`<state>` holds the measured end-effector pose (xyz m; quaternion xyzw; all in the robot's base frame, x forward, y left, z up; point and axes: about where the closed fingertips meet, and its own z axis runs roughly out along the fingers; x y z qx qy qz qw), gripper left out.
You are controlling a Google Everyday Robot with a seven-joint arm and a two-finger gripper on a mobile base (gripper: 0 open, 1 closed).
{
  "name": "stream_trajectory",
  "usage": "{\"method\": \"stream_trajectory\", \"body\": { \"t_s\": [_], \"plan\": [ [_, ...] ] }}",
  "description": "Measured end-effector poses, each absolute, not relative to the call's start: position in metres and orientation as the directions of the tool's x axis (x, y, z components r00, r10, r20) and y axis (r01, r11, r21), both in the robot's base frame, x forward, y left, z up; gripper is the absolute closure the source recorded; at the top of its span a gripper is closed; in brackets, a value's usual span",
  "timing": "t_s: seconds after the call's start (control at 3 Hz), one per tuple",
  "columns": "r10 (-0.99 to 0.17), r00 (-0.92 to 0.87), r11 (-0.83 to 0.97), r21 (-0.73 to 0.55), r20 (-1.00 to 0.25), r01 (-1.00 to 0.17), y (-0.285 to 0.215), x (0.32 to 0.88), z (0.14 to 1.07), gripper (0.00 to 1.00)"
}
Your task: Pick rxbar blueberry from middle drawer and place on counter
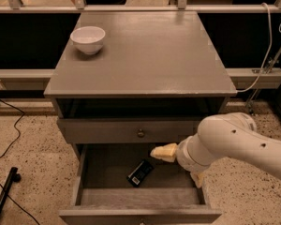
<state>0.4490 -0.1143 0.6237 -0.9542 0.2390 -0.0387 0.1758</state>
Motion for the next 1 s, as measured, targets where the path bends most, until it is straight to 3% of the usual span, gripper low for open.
{"method": "stream_trajectory", "body": {
  "t_s": [0.67,1.0],
  "plan": [
    [-0.295,0.955,-0.903,-0.339,0.036,-0.266,-0.064,0.460,0.569,0.00],
    [-0.294,0.956,-0.896,-0.345,-0.013,-0.280,-0.050,0.480,0.533,0.00]
  ]
}}
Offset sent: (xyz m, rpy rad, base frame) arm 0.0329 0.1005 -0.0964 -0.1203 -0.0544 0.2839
